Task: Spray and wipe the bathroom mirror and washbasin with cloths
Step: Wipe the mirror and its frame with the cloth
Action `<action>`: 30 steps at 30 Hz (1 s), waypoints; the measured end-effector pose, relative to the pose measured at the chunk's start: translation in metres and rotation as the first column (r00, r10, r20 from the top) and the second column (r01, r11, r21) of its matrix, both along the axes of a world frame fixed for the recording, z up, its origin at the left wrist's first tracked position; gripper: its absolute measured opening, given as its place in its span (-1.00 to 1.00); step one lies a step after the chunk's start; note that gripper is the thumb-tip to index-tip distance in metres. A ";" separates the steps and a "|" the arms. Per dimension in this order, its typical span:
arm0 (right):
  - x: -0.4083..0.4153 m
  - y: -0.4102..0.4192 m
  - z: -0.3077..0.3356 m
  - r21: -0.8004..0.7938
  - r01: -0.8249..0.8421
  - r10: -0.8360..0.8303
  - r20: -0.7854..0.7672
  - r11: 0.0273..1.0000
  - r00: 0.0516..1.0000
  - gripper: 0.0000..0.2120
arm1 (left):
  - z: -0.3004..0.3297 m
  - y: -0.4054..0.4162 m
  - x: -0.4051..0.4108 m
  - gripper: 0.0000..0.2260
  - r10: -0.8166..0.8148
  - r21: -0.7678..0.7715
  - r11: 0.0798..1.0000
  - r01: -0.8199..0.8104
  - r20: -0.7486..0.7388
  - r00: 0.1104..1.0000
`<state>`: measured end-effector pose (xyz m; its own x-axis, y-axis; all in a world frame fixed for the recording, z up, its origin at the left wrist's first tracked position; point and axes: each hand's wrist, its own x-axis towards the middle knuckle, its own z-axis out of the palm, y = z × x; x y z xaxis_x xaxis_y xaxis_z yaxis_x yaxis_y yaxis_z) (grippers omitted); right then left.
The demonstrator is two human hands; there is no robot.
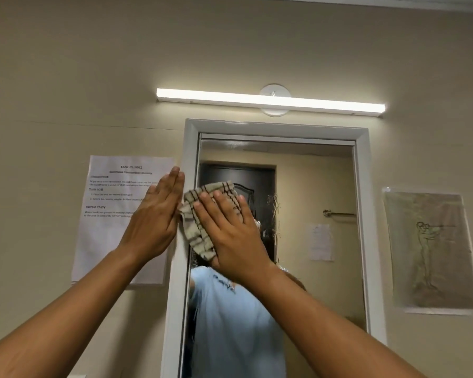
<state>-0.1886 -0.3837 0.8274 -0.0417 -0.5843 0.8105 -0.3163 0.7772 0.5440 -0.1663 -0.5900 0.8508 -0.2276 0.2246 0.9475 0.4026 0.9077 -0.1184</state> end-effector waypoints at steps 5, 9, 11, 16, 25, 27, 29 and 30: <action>0.005 0.013 0.040 -0.071 0.000 0.001 0.018 0.997 1.000 -0.28 | -0.006 0.014 0.002 -0.40 0.073 0.027 0.997 -0.071 -0.056 0.996; -0.002 0.044 0.062 -0.179 0.040 -0.038 0.016 0.983 0.999 -0.21 | -0.008 0.022 -0.001 -0.31 0.152 -0.006 0.988 -0.153 -0.108 0.983; -0.004 0.066 0.077 -0.259 0.060 -0.053 0.031 0.964 0.998 -0.17 | -0.008 0.022 -0.003 -0.31 0.160 0.000 0.987 -0.161 -0.118 0.980; -0.001 0.122 0.091 -0.349 0.078 -0.070 0.036 0.934 0.997 -0.25 | -0.009 0.024 -0.006 -0.28 0.148 0.006 0.989 -0.149 -0.152 0.977; 0.000 0.190 0.077 -0.507 0.090 -0.086 0.030 0.857 0.996 -0.25 | -0.007 0.023 -0.012 -0.21 0.142 0.016 0.990 -0.141 -0.156 0.978; -0.001 0.188 0.067 -0.541 0.099 -0.094 0.037 0.835 0.995 -0.26 | -0.007 0.023 -0.012 -0.22 0.156 0.015 0.988 -0.155 -0.155 0.976; -0.002 0.189 0.048 -0.562 0.115 -0.102 0.055 0.819 0.993 -0.26 | -0.006 0.023 -0.012 -0.23 0.175 0.010 0.984 -0.176 -0.158 0.972; -0.001 0.189 0.036 -0.566 0.120 -0.100 0.065 0.816 0.993 -0.26 | -0.006 0.023 -0.011 -0.23 0.184 0.008 0.983 -0.185 -0.159 0.970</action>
